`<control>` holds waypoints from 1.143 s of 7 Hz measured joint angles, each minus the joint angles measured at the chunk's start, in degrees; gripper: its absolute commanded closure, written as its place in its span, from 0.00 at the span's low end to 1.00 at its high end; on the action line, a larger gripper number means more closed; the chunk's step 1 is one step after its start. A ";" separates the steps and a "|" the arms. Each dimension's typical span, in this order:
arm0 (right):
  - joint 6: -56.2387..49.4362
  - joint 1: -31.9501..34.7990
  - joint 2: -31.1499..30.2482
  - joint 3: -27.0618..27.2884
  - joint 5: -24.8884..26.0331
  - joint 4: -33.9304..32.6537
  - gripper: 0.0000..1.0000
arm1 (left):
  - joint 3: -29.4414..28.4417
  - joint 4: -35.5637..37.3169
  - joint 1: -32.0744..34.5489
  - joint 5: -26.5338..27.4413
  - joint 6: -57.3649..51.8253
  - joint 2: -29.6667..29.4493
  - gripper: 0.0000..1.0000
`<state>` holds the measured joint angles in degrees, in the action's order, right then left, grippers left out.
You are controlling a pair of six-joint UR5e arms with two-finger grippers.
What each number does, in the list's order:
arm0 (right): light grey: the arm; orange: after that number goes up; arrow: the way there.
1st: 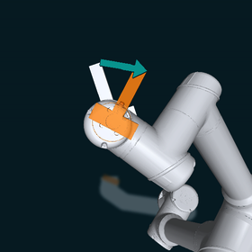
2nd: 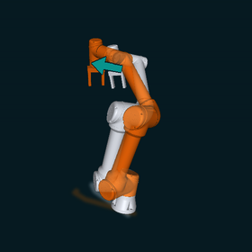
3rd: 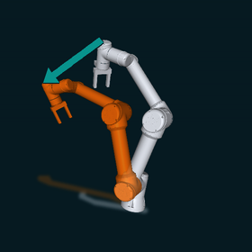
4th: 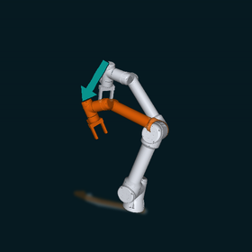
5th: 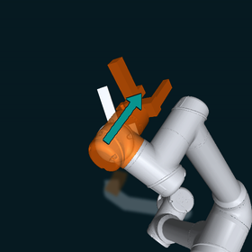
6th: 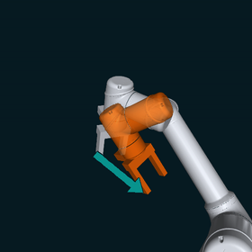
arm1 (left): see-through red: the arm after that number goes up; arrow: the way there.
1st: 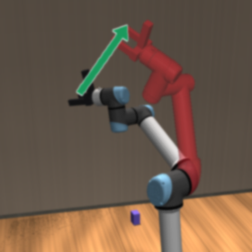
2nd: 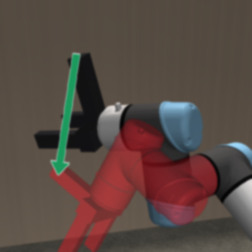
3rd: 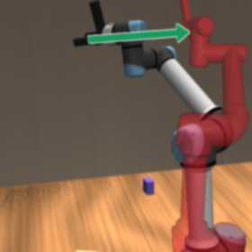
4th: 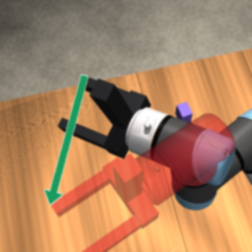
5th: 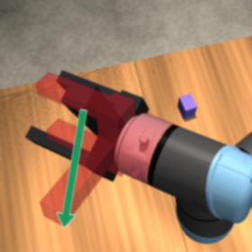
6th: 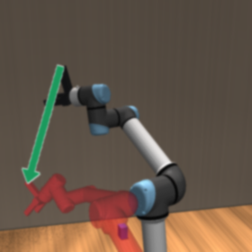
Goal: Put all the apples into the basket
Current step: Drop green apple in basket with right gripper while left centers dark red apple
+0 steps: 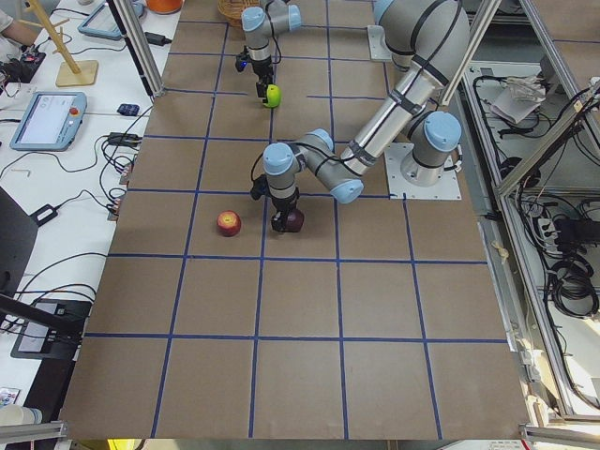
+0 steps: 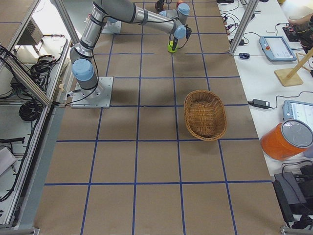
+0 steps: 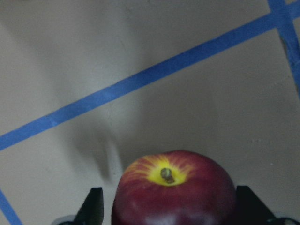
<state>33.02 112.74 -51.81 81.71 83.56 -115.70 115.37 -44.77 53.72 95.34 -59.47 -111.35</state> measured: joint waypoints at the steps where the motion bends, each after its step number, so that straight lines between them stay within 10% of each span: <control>1: -0.31 -0.04 -0.16 0.06 -0.08 0.07 1.00 | -0.47 -0.79 0.44 0.11 1.83 0.10 0.56; 4: -3.12 -3.46 -5.10 -1.46 1.38 6.56 1.00 | -9.13 -13.85 7.29 0.06 18.16 1.75 0.57; 8: -27.88 -27.65 -11.71 -5.20 10.25 12.74 1.00 | -19.98 -25.48 28.18 -4.60 61.75 1.12 0.56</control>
<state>5.13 85.09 -63.52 76.52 93.81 -102.95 95.38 -70.25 81.91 90.75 2.28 -110.23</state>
